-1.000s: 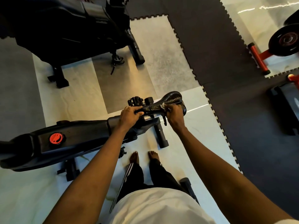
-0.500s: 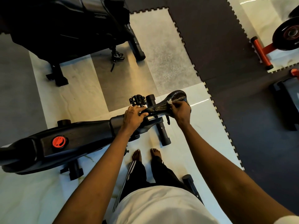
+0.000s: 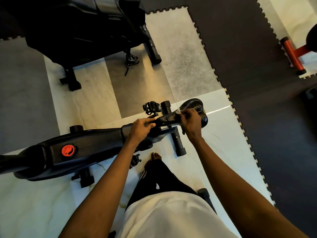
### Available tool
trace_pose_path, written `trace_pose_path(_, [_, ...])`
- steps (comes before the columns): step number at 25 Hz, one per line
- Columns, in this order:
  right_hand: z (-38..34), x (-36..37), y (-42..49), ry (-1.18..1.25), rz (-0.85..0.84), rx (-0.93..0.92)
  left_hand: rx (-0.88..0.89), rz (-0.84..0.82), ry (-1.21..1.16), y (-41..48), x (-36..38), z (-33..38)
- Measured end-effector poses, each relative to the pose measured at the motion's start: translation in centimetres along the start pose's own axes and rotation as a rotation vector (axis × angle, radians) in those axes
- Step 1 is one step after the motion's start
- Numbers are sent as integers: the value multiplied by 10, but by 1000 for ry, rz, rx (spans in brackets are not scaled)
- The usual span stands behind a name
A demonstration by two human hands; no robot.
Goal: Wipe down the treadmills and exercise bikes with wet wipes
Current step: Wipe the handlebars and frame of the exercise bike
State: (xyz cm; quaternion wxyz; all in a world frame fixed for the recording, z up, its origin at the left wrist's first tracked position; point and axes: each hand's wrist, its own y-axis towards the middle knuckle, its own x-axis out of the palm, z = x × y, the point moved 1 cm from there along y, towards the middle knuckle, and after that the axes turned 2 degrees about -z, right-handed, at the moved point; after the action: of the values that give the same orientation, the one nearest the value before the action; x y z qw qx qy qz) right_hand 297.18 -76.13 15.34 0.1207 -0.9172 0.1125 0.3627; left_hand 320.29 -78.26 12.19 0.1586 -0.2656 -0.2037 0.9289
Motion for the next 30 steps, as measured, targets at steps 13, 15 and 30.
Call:
trace_pose_path(13, [-50, 52, -25, -97, -177, -195, -71, 55, 30, 10, -36, -18])
trace_pose_path(15, [-50, 60, -35, -197, -194, -290, -58, 35, 30, 16, -43, -22])
trace_pose_path(30, [-32, 98, -47, 876, 484, 994, 129, -385, -6, 25, -30, 2])
